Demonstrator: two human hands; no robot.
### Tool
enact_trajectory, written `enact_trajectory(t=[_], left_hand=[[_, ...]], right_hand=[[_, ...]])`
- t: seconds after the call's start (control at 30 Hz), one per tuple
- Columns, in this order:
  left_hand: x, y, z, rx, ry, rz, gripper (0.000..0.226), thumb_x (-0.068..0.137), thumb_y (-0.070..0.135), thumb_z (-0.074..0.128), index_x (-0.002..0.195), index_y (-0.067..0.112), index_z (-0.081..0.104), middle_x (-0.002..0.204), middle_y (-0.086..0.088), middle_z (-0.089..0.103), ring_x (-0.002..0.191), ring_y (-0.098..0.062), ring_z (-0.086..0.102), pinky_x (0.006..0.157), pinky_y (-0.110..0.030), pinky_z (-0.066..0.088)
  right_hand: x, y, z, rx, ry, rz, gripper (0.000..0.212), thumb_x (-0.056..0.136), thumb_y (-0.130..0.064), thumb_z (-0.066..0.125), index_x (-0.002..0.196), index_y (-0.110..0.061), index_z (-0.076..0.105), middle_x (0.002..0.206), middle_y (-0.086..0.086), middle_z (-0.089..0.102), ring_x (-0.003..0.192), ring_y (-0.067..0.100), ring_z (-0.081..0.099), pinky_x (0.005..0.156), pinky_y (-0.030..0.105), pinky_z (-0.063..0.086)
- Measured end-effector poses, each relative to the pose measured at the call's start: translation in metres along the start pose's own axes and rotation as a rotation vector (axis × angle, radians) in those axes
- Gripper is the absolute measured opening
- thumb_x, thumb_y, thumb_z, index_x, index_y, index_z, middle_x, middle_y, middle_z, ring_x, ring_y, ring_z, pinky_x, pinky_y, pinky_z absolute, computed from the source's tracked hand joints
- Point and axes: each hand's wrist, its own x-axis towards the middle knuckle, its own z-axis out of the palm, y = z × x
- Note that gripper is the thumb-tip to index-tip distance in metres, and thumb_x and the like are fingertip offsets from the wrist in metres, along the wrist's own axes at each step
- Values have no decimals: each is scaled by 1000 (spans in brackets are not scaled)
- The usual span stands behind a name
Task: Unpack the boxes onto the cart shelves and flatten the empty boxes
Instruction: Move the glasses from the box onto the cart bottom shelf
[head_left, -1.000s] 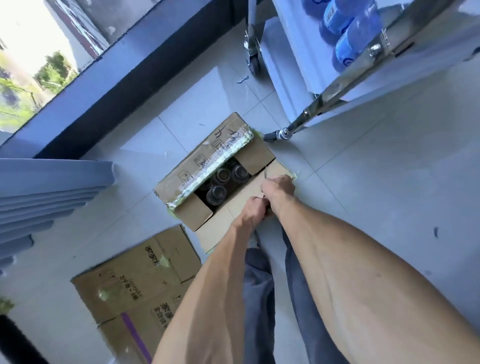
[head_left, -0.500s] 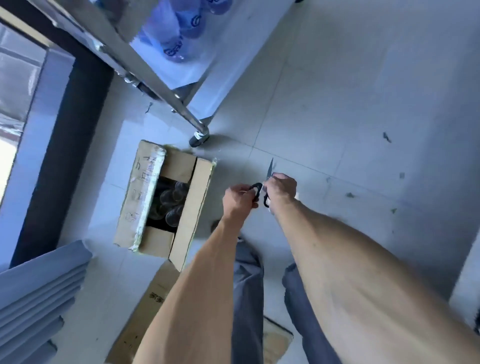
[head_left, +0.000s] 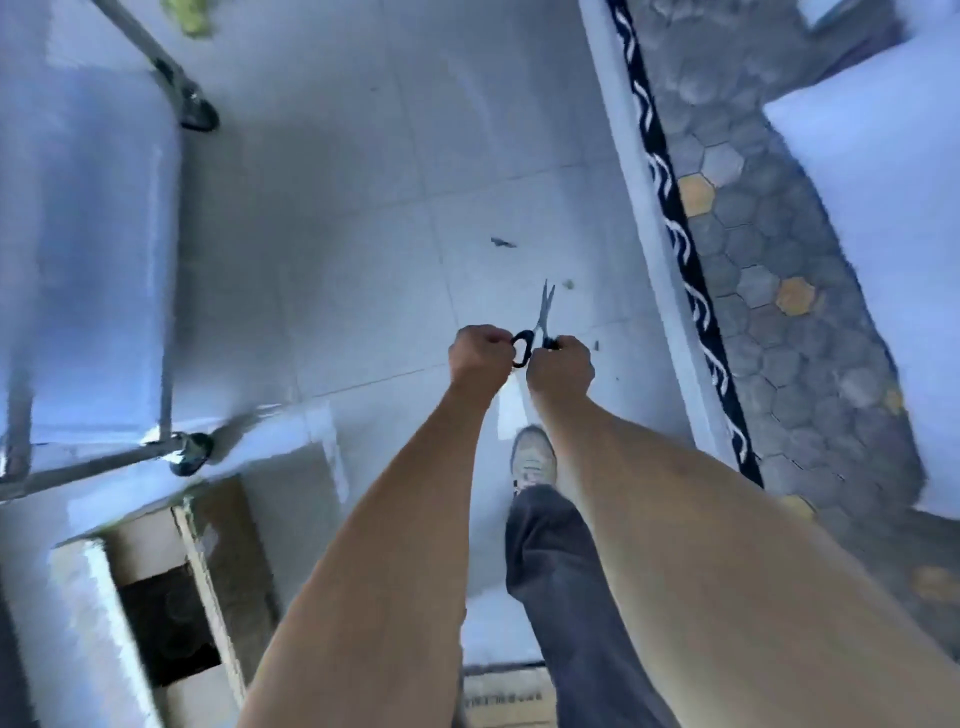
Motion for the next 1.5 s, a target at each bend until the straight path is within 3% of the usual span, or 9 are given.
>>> enact_trajectory(t=[0.1,0.17,0.23,0.37,0.6,0.83,1.0,1.2,1.5], left_hand=[[-3,38,67,134,-106,91,32,76,-2,55,68,27,67,69,6,66,71,-20,61,58,-22,46],[-9,55,115,221,-154,158,29,79,-2,54,79,21,71,79,-1,69,77,-23,63,65,-27,51],[-17,69,164,278,-174,225,30,82,-2,53,96,14,74,89,-3,69,84,-22,63,71,-27,52],[-44,83,247,410,-251,363,28,85,1,53,103,11,72,90,-2,68,84,-18,62,70,-21,46],[-71,80,336,639,-396,540,25,87,0,54,100,5,74,92,-7,73,87,-23,68,77,-30,56],[-77,70,394,888,-456,713,14,88,13,61,97,12,72,92,-6,72,81,-24,65,65,-30,50],[-69,56,387,1103,-262,862,14,96,14,52,101,11,64,106,-7,62,80,-25,58,62,-33,40],[-50,57,330,1031,-98,768,23,96,6,45,109,12,62,109,-8,58,80,-29,57,64,-33,36],[5,49,185,817,115,486,29,89,8,45,111,16,62,109,-8,59,88,-31,61,68,-30,33]], right_hand=[[43,18,-56,97,138,62,16,95,-11,52,106,-5,62,88,-1,52,75,15,46,56,9,34],[64,34,-95,169,214,82,17,92,-5,51,106,-9,60,86,-2,52,65,11,44,50,4,34],[79,52,-131,224,276,93,15,91,-5,51,104,-9,58,85,2,55,67,15,49,52,10,32],[106,92,-189,239,452,259,17,89,-1,52,105,-5,58,88,9,63,73,23,52,61,28,36],[133,173,-247,296,575,429,26,92,-7,53,115,-6,64,111,11,66,99,28,63,76,33,51],[148,216,-263,319,624,505,23,91,-17,64,112,-10,66,110,8,66,99,25,61,67,28,38],[146,231,-258,153,560,453,32,92,-26,63,121,-11,59,126,10,51,112,25,50,79,34,45],[129,200,-231,147,604,691,36,95,-24,52,126,-6,48,129,17,50,114,33,49,85,40,44],[91,98,-118,106,372,300,28,92,-10,48,119,-9,56,115,11,64,103,28,61,73,31,42]])
